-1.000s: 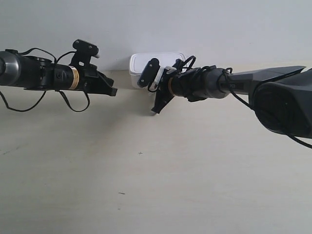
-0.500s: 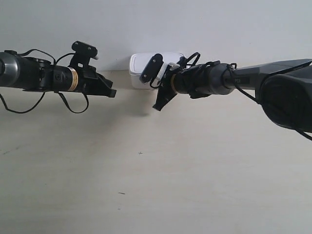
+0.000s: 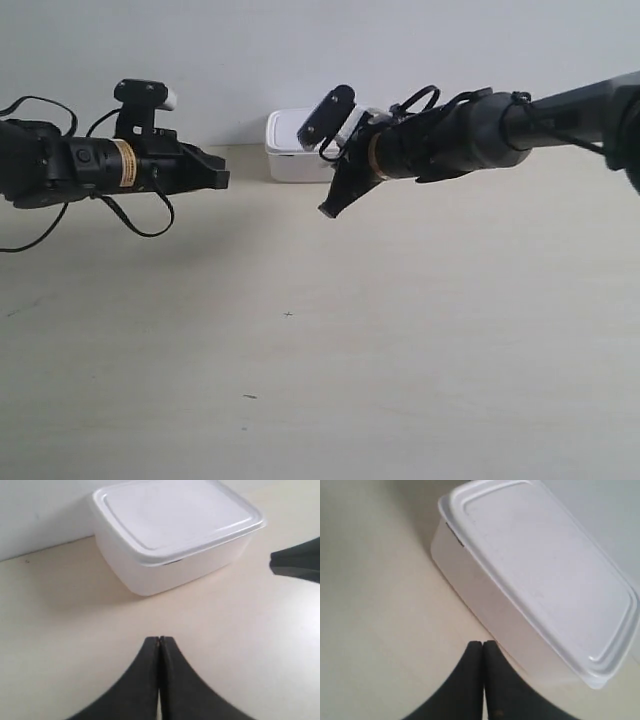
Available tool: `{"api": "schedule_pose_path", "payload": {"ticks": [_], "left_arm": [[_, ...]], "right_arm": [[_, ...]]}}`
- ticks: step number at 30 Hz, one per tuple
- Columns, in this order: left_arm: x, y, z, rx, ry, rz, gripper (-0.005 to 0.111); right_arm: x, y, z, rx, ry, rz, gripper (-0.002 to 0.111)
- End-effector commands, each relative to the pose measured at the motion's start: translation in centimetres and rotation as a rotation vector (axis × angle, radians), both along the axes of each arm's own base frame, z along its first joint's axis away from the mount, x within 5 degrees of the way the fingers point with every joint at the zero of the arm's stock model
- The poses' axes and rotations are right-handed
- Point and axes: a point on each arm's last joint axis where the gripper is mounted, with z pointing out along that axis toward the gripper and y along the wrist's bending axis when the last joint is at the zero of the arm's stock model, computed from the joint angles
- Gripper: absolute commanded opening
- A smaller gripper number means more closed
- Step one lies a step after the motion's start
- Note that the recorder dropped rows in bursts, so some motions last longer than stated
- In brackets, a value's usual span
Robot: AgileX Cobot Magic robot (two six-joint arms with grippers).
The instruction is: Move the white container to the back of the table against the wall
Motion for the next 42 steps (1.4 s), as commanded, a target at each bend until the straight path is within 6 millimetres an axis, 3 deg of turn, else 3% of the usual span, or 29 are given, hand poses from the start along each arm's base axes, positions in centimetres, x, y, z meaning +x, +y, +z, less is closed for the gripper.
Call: {"api": "schedule_pose_path", "payload": {"ticks": [1,7,15,20,28,36,42], "left_arm": [[-2.4,0.0,2.3,-0.133,-0.051,0.041,0.0],[-6.4,0.6,3.9,-0.21,-0.016,0.129,0.0],[-13.6,1.2,8.2,-0.208,-0.091,0.14,0.0],[-18.3,1.6,10.8,-0.225,-0.166,0.141,0.0],[-25.2,2.5,12.2,-0.255,-0.164,0.213,0.0],[-31.4,2.6,12.5,-0.396,-0.195,0.217,0.0],[-36.2,2.6,11.6,-0.526,-0.239,0.188,0.0]], "right_arm": [[-2.1,-0.5,2.7,0.162,0.063,-0.055,0.0],[-6.1,-1.8,6.1,0.327,0.128,-0.127,0.0],[-13.1,-4.9,11.6,0.411,0.098,-0.16,0.0],[-18.4,-6.9,15.8,0.559,0.04,-0.155,0.0],[-27.3,-10.7,21.1,0.81,-0.085,-0.145,0.0],[-36.2,-14.5,22.5,1.051,-0.221,-0.089,0.0],[-42.7,-17.1,21.4,1.236,-0.332,0.006,0.0]]}}
